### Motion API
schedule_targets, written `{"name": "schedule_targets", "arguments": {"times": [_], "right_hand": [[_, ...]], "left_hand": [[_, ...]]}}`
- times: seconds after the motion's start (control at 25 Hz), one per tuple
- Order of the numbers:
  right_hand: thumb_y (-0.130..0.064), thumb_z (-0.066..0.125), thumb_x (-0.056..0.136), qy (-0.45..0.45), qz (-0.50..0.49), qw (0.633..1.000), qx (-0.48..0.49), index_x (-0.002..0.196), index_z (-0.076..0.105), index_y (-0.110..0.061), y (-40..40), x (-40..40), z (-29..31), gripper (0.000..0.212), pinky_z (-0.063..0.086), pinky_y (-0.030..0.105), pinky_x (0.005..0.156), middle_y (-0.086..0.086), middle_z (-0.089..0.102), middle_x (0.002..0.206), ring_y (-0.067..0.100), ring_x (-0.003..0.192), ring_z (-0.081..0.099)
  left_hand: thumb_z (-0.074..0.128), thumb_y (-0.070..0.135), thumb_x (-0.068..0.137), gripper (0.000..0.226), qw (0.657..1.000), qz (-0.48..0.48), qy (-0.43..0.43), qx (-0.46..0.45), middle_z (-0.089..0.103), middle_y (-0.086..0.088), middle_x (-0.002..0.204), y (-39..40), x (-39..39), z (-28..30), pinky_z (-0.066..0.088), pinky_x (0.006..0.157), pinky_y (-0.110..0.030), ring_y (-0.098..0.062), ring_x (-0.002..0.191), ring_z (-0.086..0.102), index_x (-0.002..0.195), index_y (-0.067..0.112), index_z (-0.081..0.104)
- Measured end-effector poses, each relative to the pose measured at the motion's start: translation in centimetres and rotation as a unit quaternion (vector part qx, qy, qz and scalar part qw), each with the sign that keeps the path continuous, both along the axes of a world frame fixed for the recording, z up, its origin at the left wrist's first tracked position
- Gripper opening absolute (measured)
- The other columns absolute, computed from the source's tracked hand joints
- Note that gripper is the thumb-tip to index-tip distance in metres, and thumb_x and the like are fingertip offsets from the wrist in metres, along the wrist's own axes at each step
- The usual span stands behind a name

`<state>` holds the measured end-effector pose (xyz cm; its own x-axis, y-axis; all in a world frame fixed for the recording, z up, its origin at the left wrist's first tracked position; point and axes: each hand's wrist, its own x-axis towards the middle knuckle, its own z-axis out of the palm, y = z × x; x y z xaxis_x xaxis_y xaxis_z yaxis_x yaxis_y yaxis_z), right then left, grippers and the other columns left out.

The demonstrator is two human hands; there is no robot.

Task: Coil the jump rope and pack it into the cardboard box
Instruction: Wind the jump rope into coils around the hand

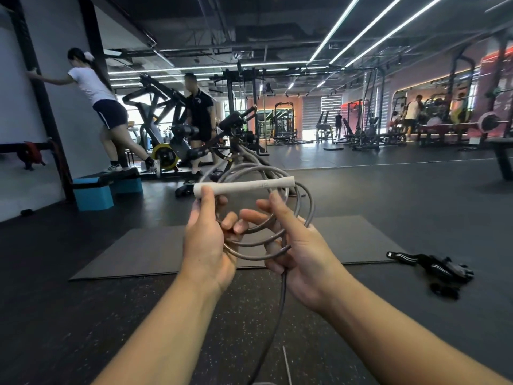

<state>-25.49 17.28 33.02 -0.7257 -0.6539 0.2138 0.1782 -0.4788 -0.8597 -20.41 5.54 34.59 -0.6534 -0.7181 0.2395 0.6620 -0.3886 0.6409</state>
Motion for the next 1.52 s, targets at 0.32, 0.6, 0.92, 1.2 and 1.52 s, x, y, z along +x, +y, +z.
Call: {"name": "schedule_targets", "arguments": {"times": [0.32, 0.6, 0.92, 1.2, 1.52], "right_hand": [[-0.049, 0.053, 0.099, 0.178, -0.054, 0.973, 0.139, 0.076, 0.049, -0.023, 1.9, -2.9, 2.0, 0.035, 0.018, 0.021, 0.039, -0.011, 0.034, 0.051, 0.006, 0.041, 0.023], [-0.049, 0.053, 0.099, 0.351, -0.031, 0.898, 0.263, 0.073, 0.048, -0.021, 3.3, -4.7, 4.5, 0.039, 0.019, 0.026, 0.044, -0.007, 0.038, 0.053, 0.012, 0.047, 0.023], [-0.051, 0.060, 0.095, 0.508, 0.012, 0.792, 0.339, 0.081, 0.071, -0.011, 3.6, -4.2, 6.8, 0.044, 0.031, 0.031, 0.052, -0.001, 0.053, 0.061, 0.018, 0.056, 0.040], [-0.061, 0.059, 0.090, 0.463, 0.049, 0.804, 0.369, 0.091, 0.075, -0.008, 6.1, -5.2, 7.1, 0.056, 0.025, 0.025, 0.047, -0.008, 0.041, 0.050, 0.012, 0.046, 0.027], [-0.054, 0.069, 0.086, 0.403, -0.024, 0.837, 0.370, 0.073, 0.064, -0.010, 9.4, -9.0, 6.4, 0.046, 0.036, 0.026, 0.048, -0.001, 0.036, 0.056, 0.016, 0.047, 0.033]], "left_hand": [[0.062, 0.003, 0.091, 0.013, 0.991, -0.071, -0.107, 0.039, 0.065, -0.010, 0.088, -1.0, 1.5, -2.6, 0.064, 0.066, -0.038, -0.017, 0.066, 0.064, 0.104, 0.001, 0.065], [0.091, 0.025, 0.059, 0.118, 0.773, 0.067, -0.394, -0.493, 0.033, -0.005, 0.161, -4.0, 4.4, 0.1, 0.037, 0.108, -0.046, -0.024, 0.138, 0.044, 0.153, 0.045, 0.022], [0.080, 0.017, 0.084, 0.026, 0.619, -0.168, -0.363, -0.676, 0.077, -0.002, 0.080, -1.5, 0.3, 8.0, 0.059, 0.071, -0.026, -0.016, 0.072, 0.072, 0.107, 0.007, 0.071], [0.054, 0.064, 0.088, 0.066, 0.608, -0.308, -0.413, -0.604, 0.030, 0.004, 0.062, -2.3, 1.7, 7.5, 0.025, 0.051, -0.021, -0.010, 0.052, 0.025, 0.103, 0.003, 0.074], [0.054, 0.058, 0.095, 0.049, 0.861, -0.209, -0.281, -0.370, 0.031, 0.008, 0.053, -6.7, 3.5, 5.5, 0.032, 0.044, -0.021, -0.009, 0.042, 0.028, 0.065, 0.019, 0.048]]}}
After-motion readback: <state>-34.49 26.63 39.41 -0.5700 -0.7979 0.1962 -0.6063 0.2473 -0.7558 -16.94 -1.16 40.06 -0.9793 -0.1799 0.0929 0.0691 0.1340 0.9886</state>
